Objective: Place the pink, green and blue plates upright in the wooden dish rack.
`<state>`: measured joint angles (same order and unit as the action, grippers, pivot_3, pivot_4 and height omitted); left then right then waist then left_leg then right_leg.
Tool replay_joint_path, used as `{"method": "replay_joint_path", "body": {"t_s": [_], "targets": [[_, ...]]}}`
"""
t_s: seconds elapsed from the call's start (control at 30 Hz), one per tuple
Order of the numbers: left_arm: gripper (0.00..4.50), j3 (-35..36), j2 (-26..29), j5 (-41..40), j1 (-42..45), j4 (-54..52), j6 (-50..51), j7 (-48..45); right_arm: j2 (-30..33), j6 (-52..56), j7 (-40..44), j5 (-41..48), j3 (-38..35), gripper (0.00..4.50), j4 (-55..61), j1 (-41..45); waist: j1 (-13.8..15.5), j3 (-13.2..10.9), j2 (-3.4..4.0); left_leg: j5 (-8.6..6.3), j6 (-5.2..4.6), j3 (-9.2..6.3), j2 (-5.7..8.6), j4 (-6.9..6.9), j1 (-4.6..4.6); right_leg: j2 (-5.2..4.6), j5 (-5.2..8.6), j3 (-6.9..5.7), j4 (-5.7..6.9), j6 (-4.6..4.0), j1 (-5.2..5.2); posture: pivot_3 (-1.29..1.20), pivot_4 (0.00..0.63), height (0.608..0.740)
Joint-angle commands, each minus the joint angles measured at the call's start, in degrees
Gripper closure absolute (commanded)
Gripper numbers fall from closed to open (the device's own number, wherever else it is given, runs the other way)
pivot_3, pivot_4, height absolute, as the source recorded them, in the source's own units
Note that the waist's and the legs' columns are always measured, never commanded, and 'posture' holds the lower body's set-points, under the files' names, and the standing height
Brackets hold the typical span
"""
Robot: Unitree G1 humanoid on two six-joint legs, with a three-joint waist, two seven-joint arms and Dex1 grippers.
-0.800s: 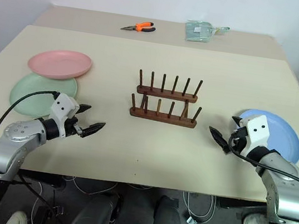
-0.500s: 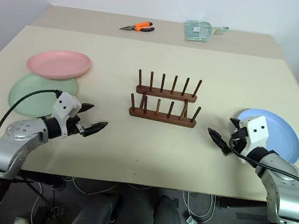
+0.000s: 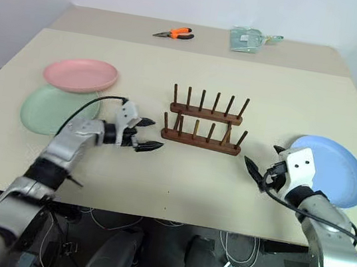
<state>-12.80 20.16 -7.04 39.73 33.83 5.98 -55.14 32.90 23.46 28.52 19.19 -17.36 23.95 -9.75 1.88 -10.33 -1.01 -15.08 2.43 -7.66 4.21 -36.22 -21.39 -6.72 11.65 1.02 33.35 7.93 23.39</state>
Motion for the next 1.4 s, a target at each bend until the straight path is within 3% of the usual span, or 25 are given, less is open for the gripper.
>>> {"method": "replay_joint_path", "body": {"t_s": [0.03, 0.13, 0.33, 0.37, 0.53, 0.7, 0.87, 0.97, 1.03, 1.07, 1.2, 1.27, 1.4], "targets": [[0.0, -1.14, -2.68, 2.3, 3.38, 9.21, -5.07, -2.27, -1.58, 0.22, -2.57, -0.23, -3.34, 0.06, 6.44, -4.43, 0.24, 0.01, 0.0, 0.0, 0.0, 0.0, -0.01, 0.02, 0.01, 0.0, 0.0, -0.01, 0.0, 0.01, 0.0, 0.0, 0.15, 0.74], [0.76, -0.86, -4.86, 2.57, 5.09, 12.94, -7.91, -4.97, -2.35, 0.36, -3.74, -0.21, -4.88, 0.0, 8.5, -7.55, 0.25, 0.02, 0.01, -0.01, -0.02, 0.03, -0.02, 0.01, 0.01, 0.0, 0.01, 0.01, -0.01, 0.04, 0.01, 0.0, 0.15, 0.74], [3.63, -1.86, -5.2, 3.96, 2.11, 9.72, -10.56, -8.41, -1.17, 1.24, -2.7, -0.36, -5.33, 0.0, 11.23, -11.01, 0.13, 0.04, 0.02, -0.01, -0.02, 0.03, -0.04, 0.0, 0.02, 0.0, 0.02, 0.01, -0.01, 0.05, -0.02, 0.0, 0.15, 0.74], [3.73, -2.3, -4.72, 4.05, 0.68, 7.17, -10.89, -9.41, -0.76, 1.52, -2.19, -0.25, -5.48, 0.0, 11.64, -11.51, 0.05, 0.08, 0.09, -0.01, -0.02, 0.02, -0.05, 0.01, 0.03, 0.0, 0.02, 0.0, -0.01, 0.05, -0.02, 0.0, 0.15, 0.74], [3.73, -5.19, -2.32, 3.14, -7.09, -9.21, -8.52, -13.73, 1.59, 1.69, 1.06, 0.07, -7.5, 0.0, 11.4, -14.7, 0.2, 0.14, 0.19, -0.03, -0.04, 0.02, -0.06, 0.05, 0.03, 0.0, 0.02, 0.02, -0.01, 0.04, -0.02, 0.0, 0.15, 0.74], [3.73, -7.49, -0.4, 3.53, -10.83, -17.66, -5.83, -14.85, 2.16, 1.16, 2.79, 0.11, -9.87, 0.0, 10.11, -16.09, 0.27, 0.17, 0.24, -0.03, -0.05, 0.02, -0.07, 0.0, 0.02, -0.01, 0.13, 0.03, -0.01, -0.13, -0.05, 0.0, 0.15, 0.74], [1.27, -7.0, -0.12, 4.27, -10.23, -17.21, -4.02, -11.99, 3.09, 1.03, 4.6, -0.8, -10.91, 0.0, 9.24, -17.72, 0.27, 0.18, 0.24, -0.03, -0.05, 0.02, -0.07, 0.0, 0.03, -0.01, 0.14, 0.02, -0.01, -0.13, -0.05, 0.0, 0.15, 0.74], [0.0, -5.76, 2.62, 4.2, -11.22, -18.1, -1.02, -11.43, 3.92, 1.37, 6.69, -1.36, -10.23, 0.86, 10.48, -20.43, 0.21, 0.18, 0.25, -0.03, -0.05, 0.02, -0.07, 0.01, 0.03, 0.0, 0.14, 0.02, -0.01, -0.13, -0.05, 0.0, 0.15, 0.74], [0.11, -4.92, 5.06, 2.54, -12.99, -20.55, 1.16, -12.79, 4.24, 1.13, 7.8, -1.65, -9.04, 1.86, 11.55, -21.78, -0.16, 0.2, 0.27, -0.03, -0.05, 0.03, -0.09, 0.04, 0.05, 0.01, 0.14, 0.02, 0.0, -0.12, -0.04, 0.0, 0.15, 0.74], [0.38, -4.34, 6.36, 0.72, -14.34, -22.94, 3.57, -13.79, 4.28, 1.18, 8.06, -1.61, -8.05, 2.36, 12.08, -22.04, -0.49, 0.22, 0.29, -0.04, -0.05, 0.03, -0.11, 0.08, 0.08, 0.03, 0.14, 0.02, 0.0, -0.12, -0.04, 0.0, 0.15, 0.74], [2.23, -5.15, 9.83, -5.33, -21.12, -35.34, 12.03, -16.64, 4.64, 1.42, 7.93, -4.09, -1.87, 4.37, 12.06, -20.78, -1.78, 0.32, 0.43, -0.04, -0.05, 0.02, -0.19, 0.11, 0.09, 0.04, 0.16, 0.01, 0.02, -0.15, -0.03, 0.0, 0.15, 0.74], [3.29, -6.46, 9.22, -4.83, -23.47, -39.39, 13.97, -14.03, 4.81, 1.85, 6.68, -6.45, 1.6, 4.5, 11.08, -18.61, -1.59, 0.34, 0.47, -0.05, -0.05, 0.02, -0.18, 0.08, 0.07, -0.03, 0.17, 0.02, 0.0, -0.17, -0.04, 0.0, 0.15, 0.74], [3.29, -8.47, 5.26, -1.39, -25.28, -41.57, 15.83, -5.6, 4.26, 4.82, 3.14, -10.49, 6.81, 4.5, 8.12, -12.26, -0.73, 0.36, 0.42, -0.05, -0.05, -0.01, -0.16, -0.05, -0.02, -0.1, 0.18, 0.01, -0.04, -0.16, -0.07, 0.0, 0.15, 0.74]]}}
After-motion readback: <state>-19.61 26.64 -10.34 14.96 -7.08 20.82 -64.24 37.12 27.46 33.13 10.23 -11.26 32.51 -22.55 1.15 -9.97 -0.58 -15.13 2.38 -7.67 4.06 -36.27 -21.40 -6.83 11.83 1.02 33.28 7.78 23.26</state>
